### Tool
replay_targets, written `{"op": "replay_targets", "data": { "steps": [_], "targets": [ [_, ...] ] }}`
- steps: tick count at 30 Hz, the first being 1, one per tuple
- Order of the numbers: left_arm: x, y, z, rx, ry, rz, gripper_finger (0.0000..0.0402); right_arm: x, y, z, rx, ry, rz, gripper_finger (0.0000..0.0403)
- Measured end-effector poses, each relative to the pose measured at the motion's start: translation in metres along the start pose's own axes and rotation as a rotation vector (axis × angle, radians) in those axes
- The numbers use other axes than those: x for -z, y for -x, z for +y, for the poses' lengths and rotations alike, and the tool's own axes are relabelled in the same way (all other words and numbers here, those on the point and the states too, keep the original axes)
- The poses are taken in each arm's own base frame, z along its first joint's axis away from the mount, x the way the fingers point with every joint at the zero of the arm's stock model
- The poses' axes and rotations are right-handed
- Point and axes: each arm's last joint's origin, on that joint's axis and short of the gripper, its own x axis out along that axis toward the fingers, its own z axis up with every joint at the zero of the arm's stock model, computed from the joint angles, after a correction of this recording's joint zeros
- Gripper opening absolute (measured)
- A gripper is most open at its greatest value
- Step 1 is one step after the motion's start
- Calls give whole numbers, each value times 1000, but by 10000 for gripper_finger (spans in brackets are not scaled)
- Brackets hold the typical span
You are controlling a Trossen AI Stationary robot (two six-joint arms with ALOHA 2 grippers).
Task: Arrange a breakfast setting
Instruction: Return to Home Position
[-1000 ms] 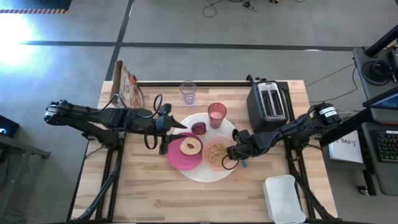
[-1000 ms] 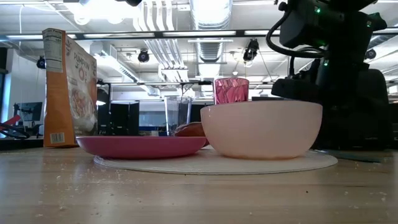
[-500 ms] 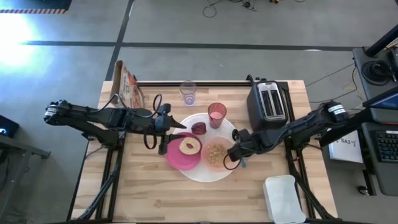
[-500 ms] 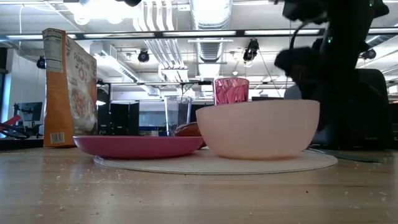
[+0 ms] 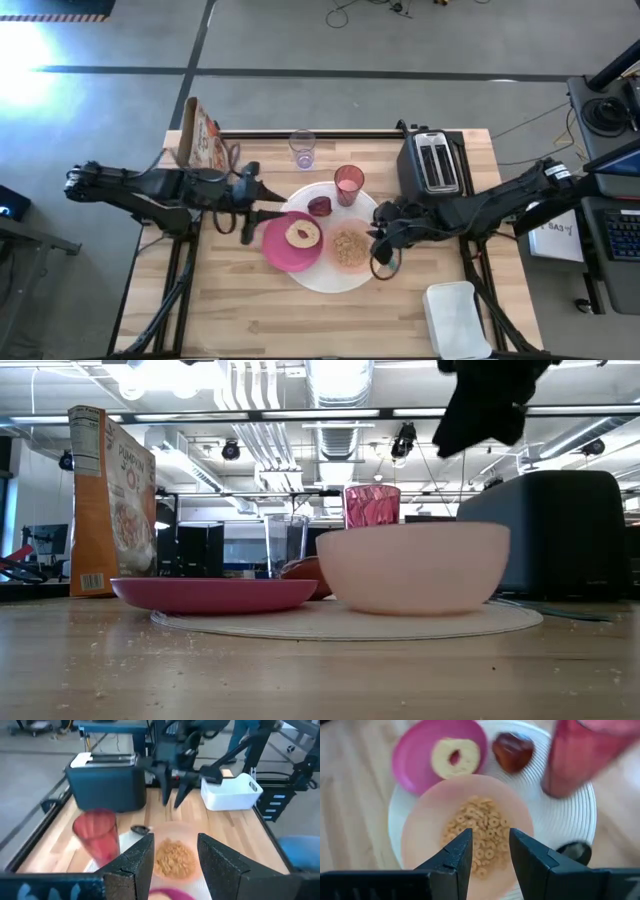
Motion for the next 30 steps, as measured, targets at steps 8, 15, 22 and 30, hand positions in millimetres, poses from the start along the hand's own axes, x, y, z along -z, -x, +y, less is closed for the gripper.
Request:
{"op": "replay_targets", "data": {
  "steps": [8,15,22,30],
  "targets": [
    [0,53,9,4,90,-49,134,1,7,14,-96,259,-81,125],
    [9,81,15,-14,119,-26,134,5,4,13,-86,325,-85,123],
    [21,89,20,-106,150,25,134,15,-4,8,-76,326,-70,125],
    [57,83,22,-119,222,86,134,29,-17,10,-190,255,-139,121]
  ]
}}
